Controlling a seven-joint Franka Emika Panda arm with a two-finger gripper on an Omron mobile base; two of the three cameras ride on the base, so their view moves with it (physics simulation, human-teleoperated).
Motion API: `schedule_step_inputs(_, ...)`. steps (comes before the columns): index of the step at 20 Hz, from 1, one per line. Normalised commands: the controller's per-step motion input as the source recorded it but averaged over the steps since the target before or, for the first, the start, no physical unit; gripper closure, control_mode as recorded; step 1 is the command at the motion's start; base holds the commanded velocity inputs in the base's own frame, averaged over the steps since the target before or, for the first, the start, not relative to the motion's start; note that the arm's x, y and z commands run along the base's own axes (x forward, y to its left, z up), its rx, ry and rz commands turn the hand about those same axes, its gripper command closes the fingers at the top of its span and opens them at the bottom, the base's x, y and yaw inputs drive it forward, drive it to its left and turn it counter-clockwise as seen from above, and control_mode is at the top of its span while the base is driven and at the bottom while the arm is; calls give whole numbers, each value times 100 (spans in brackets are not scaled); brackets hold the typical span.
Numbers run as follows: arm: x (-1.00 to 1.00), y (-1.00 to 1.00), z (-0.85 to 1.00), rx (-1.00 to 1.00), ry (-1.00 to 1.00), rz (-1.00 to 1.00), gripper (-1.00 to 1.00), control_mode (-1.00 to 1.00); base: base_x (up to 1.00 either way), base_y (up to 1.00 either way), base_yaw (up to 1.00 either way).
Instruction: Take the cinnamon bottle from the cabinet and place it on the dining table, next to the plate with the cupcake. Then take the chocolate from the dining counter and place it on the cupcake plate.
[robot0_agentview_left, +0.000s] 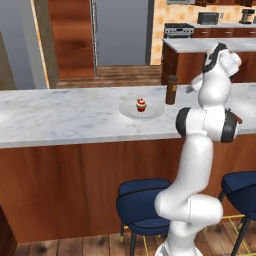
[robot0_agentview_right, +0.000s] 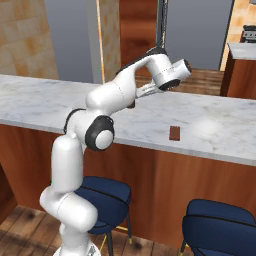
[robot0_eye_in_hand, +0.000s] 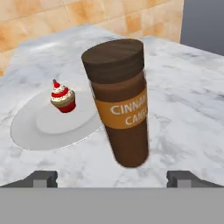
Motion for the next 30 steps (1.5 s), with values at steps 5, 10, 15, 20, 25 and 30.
schedule_step_inputs(5, -52, 26, 0, -25, 7, -32, -100, -100, 0, 0, 0)
schedule_step_inputs(10, -40, 10, 6, -12, 24, -36, -100, -100, 0, 0, 0)
schedule_step_inputs(15, -28, -22, 21, 0, 42, -25, -100, -100, 0, 0, 0)
schedule_step_inputs(20, -33, -30, 12, -7, 30, -14, -100, -100, 0, 0, 0)
schedule_step_inputs(25, -20, -52, 4, -14, 15, -2, -100, -100, 0, 0, 0)
schedule_step_inputs(30, -22, -43, -10, -32, 0, -10, -100, -100, 0, 0, 0)
